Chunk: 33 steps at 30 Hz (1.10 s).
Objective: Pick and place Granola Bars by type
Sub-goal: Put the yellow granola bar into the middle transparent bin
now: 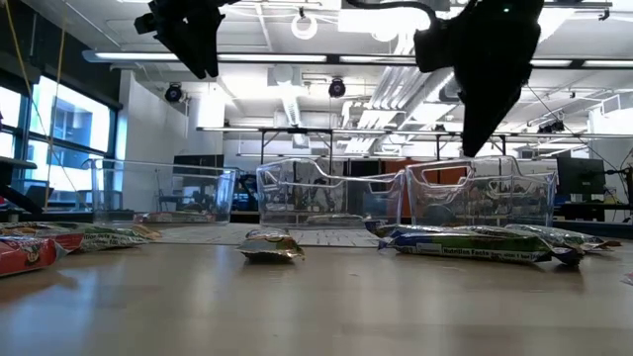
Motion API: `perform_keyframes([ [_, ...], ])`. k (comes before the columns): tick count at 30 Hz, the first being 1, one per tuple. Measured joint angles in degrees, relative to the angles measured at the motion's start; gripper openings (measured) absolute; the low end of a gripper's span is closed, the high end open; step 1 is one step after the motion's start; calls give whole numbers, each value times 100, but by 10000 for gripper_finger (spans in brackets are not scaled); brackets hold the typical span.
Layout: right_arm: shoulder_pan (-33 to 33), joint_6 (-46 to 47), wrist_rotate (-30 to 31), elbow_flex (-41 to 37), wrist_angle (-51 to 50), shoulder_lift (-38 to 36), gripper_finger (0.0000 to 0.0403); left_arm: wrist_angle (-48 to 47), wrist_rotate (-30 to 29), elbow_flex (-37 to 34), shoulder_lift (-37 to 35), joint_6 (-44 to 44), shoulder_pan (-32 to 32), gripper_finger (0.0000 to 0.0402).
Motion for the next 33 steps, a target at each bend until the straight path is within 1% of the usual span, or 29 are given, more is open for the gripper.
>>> perform_keyframes([
  [3, 22, 130, 150, 1, -33, 74, 134, 0, 0, 0, 0, -1, 0, 140],
  [5, 20, 132, 142, 0, -75, 153, 134, -6, 0, 0, 2, -1, 1, 140],
  [10, 22, 123, -170, 0, -130, 356, 134, -15, -1, 2, 2, 111, 1, 140],
  [14, 55, 60, 121, 0, -243, 568, 134, -12, -1, 2, 2, 172, 1, 140],
  [17, 42, 56, 32, -2, -292, 731, 134, -7, -1, 2, 4, 264, 1, 140],
  [19, 23, 209, -96, -2, -280, 804, 134, -9, -1, 2, 4, 281, 0, 140],
  [22, 16, 389, -107, -2, -282, 907, 134, -9, -1, 2, 4, 283, 1, 140],
  [26, 16, 982, -108, -2, -274, 1086, 134, -11, -1, 2, 4, 283, 1, 140],
  [31, 16, 1218, 156, -2, -254, 1347, 134, -14, -1, 2, 7, 283, -1, 140],
  [33, 9, 1365, 172, -2, -238, 1445, 134, -13, -1, 2, 7, 283, 1, 140],
])
